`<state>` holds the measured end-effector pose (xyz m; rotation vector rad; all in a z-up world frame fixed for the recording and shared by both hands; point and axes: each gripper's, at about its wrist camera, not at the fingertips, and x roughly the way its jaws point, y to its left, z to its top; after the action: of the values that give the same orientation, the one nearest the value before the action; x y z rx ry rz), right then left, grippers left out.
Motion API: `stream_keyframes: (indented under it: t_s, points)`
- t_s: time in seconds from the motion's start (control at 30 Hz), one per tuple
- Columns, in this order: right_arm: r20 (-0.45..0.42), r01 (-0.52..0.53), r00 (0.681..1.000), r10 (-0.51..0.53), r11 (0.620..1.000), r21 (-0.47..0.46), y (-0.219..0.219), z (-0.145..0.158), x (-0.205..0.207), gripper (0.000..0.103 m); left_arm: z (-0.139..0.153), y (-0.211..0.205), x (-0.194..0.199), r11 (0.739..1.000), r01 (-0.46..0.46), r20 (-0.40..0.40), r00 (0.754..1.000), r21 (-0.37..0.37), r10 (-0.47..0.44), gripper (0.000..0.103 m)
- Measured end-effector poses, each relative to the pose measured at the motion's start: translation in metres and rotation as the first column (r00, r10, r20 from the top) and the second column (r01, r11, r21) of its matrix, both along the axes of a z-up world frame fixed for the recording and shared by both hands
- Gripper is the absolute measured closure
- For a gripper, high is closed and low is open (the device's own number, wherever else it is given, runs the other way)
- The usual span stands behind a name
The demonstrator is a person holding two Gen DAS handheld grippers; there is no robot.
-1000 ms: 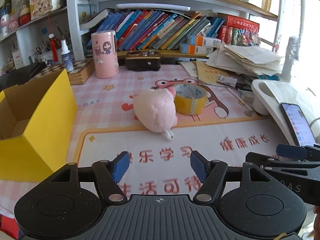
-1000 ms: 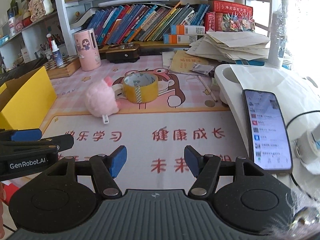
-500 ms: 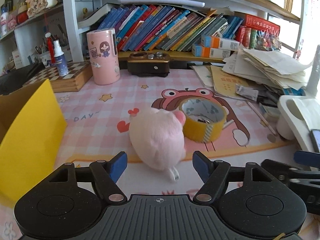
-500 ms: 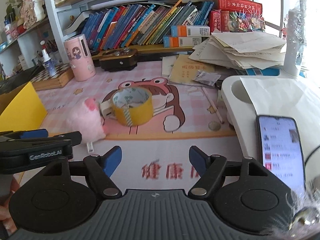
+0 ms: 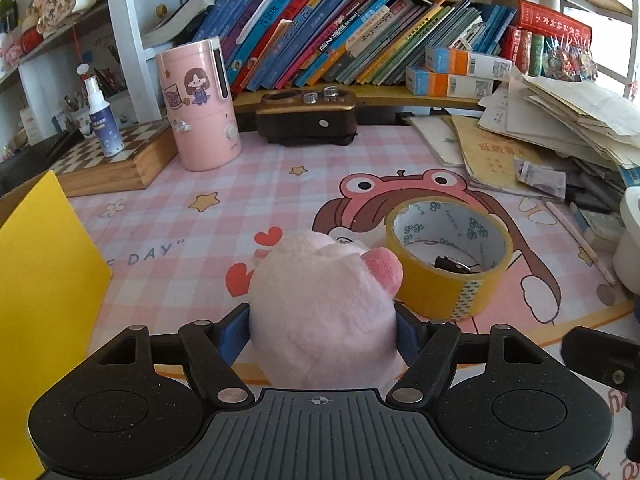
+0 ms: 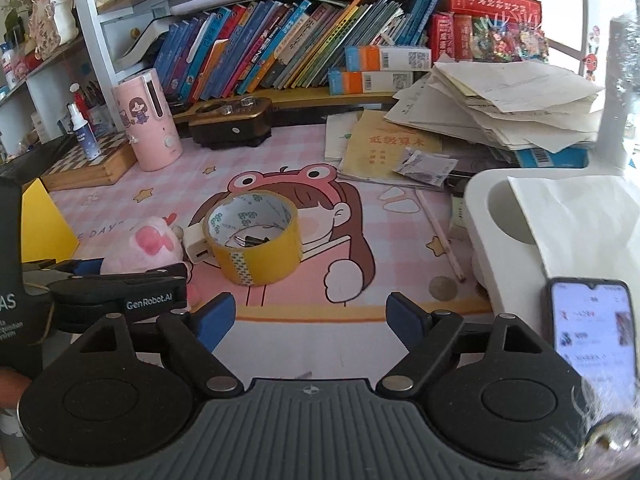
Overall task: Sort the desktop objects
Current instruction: 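Grasp the pink plush pig with the left tool, then grasp the yellow tape roll with the right tool while left tool holds the pig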
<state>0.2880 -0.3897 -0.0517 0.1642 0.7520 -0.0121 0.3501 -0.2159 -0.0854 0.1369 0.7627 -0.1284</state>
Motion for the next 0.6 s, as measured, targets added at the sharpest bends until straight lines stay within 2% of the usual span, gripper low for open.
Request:
stream_keyframes:
  t_s: [0.13, 0.3, 0.4, 0.6]
  points:
    - [-0.015, -0.033, 0.999, 0.033, 0.999, -0.01, 0.004, -0.006, 0.017, 0.016, 0.003, 0.008, 0.0, 1.0, 0.013, 0.0, 1.0, -0.025, -0.013, 0.039]
    - [-0.016, -0.096, 0.995, 0.095, 0.994, -0.043, 0.015, -0.015, 0.042, 0.012, 0.024, 0.039, -0.022, 0.995, -0.02, 0.0, 1.0, -0.099, 0.02, 0.039]
    - [-0.018, -0.128, 0.992, 0.128, 0.989, -0.067, 0.025, -0.024, 0.059, 0.004, 0.038, 0.061, -0.044, 0.989, -0.044, 0.004, 0.999, -0.143, 0.045, 0.039]
    - [-0.001, -0.171, 0.985, 0.173, 0.972, -0.163, 0.045, -0.049, 0.097, 0.0, 0.058, 0.09, -0.081, 0.976, -0.102, 0.004, 0.995, -0.191, 0.104, 0.039]
